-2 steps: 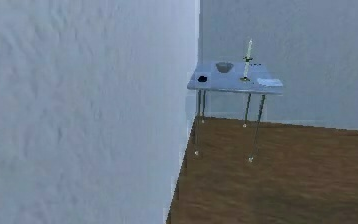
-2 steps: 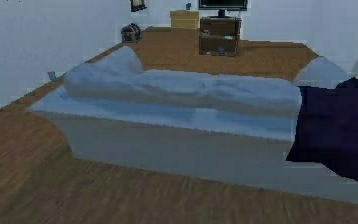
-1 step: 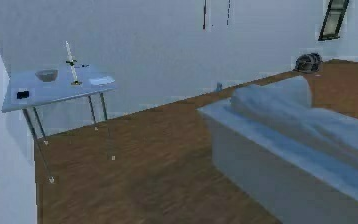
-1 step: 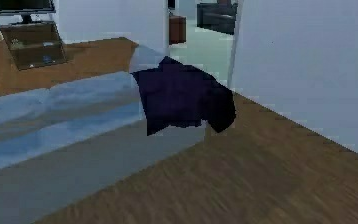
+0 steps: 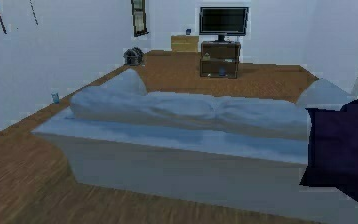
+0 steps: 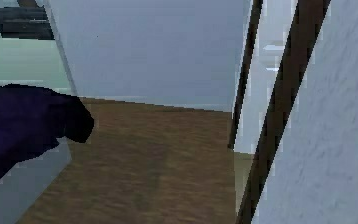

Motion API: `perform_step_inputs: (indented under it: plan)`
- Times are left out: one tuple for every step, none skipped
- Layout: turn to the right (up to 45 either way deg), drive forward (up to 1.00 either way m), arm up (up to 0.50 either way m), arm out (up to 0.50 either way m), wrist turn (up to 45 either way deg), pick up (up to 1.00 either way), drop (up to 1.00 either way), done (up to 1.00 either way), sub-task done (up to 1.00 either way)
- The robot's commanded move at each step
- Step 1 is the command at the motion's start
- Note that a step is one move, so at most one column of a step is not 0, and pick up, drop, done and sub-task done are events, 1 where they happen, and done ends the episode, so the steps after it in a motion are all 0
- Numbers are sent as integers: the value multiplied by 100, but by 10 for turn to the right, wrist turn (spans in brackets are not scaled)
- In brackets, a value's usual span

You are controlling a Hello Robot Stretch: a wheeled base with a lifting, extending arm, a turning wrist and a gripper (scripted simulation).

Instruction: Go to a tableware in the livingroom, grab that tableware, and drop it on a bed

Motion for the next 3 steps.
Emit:
perform_step_inputs:
  plan:
    - [90,0,0,0,0,0,0,0,0]
    - [0,15,0,0,0,0,0,0,0]
    - [-450,0,0,0,0,0,0,0,0]
